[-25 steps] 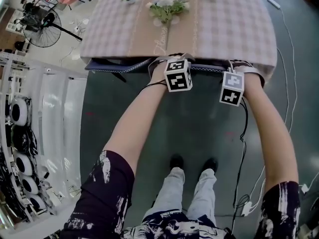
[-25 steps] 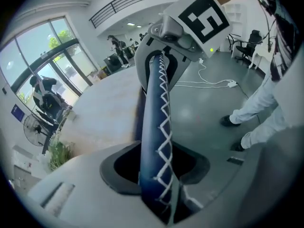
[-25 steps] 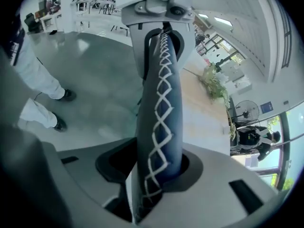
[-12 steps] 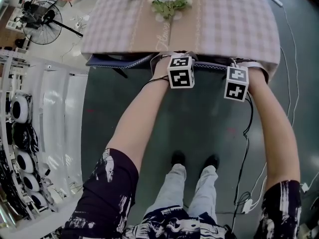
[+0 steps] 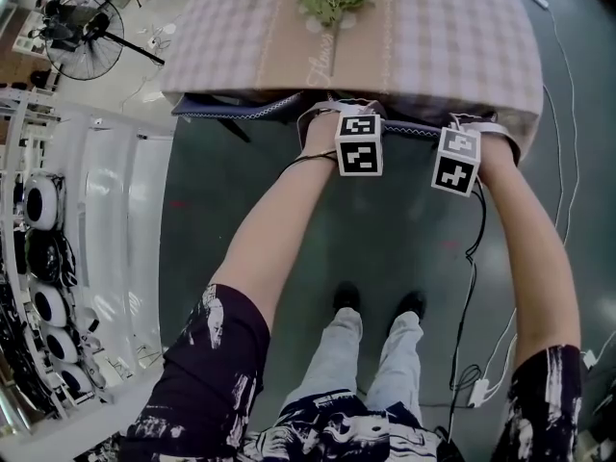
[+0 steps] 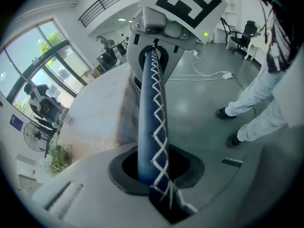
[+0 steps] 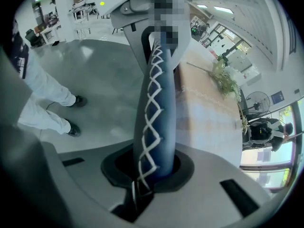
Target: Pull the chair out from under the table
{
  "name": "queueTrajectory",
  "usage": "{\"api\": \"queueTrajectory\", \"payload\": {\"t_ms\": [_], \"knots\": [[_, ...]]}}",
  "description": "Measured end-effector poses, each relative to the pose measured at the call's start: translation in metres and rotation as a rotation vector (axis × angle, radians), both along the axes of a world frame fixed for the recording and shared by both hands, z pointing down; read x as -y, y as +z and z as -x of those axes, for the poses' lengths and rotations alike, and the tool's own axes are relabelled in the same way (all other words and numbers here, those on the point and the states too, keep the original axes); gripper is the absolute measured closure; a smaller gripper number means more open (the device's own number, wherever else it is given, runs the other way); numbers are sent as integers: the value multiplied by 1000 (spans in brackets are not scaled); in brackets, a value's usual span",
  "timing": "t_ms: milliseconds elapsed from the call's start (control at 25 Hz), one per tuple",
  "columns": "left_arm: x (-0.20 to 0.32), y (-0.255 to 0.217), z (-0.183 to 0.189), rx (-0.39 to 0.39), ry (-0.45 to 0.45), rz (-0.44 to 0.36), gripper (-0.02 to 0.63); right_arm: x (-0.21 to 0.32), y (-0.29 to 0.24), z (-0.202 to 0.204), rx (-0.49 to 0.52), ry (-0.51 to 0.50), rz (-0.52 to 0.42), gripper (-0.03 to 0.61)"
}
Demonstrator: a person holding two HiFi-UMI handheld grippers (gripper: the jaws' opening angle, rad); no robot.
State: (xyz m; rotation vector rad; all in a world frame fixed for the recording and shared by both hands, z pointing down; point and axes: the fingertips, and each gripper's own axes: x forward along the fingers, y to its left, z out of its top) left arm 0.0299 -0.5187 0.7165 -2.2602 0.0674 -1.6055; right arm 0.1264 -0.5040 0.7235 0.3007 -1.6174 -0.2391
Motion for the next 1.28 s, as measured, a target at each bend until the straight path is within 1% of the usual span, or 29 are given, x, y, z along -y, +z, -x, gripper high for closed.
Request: {"api": "queueTrajectory", "payload": {"t_ms": [200, 480, 960, 1280], "knots": [[-28, -7, 3, 7, 4, 31, 554, -27, -7, 3, -11, -5, 24, 541], [-81, -5, 9, 7, -7, 49, 555, -78, -1, 10, -12, -16, 47, 540], [-186, 0, 27, 11, -32, 71, 554, -183, 5, 28, -10, -17, 82, 540], [-272, 0, 32, 9, -38, 87, 554, -270, 6, 33, -10, -14, 104, 540]]}}
